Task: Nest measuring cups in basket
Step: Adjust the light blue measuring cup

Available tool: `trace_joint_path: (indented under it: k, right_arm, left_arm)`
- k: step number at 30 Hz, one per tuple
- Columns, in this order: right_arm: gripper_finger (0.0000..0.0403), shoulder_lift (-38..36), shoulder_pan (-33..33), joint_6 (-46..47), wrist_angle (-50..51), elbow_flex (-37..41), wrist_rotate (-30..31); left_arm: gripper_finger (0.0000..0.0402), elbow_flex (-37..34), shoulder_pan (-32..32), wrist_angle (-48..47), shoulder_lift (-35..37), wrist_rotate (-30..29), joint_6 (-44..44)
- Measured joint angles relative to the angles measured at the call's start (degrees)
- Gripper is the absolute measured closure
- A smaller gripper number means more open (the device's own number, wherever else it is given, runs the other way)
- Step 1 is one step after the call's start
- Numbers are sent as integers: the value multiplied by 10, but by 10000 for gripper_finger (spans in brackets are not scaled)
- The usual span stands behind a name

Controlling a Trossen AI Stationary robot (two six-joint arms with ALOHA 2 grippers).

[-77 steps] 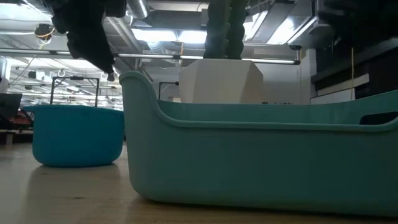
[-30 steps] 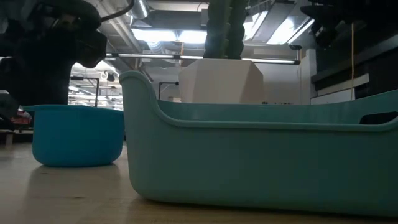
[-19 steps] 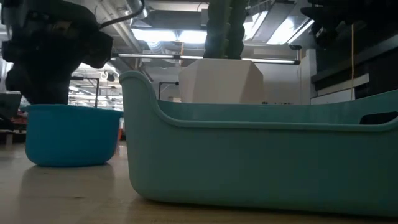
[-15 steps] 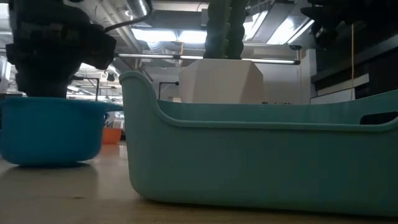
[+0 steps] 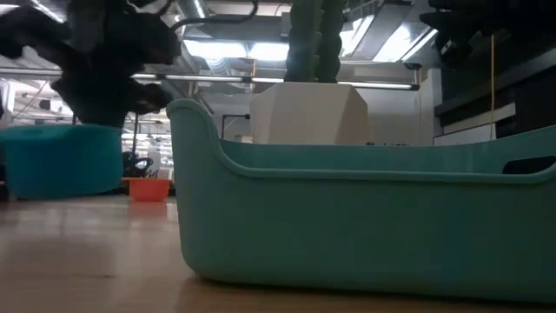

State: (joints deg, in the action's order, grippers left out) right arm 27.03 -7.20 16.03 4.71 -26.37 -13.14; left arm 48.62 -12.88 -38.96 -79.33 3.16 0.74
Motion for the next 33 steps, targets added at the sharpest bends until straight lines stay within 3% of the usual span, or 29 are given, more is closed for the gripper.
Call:
trace_joint_path:
  k: [5, 12, 22, 33]
  right_arm:
    - [291, 9, 0, 0, -1, 0, 11]
    - [291, 15, 0, 0, -2, 0, 11]
    - [291, 19, 0, 2, -5, 0, 11]
    - [291, 19, 0, 2, -5, 0, 11]
  left_arm:
    - [393, 0, 30, 4, -13, 10, 133]
    - [392, 0, 40, 58, -43, 17, 222]
    - [387, 0, 34, 77, -65, 5, 219]
    - [302, 0, 34, 91, -64, -31, 190]
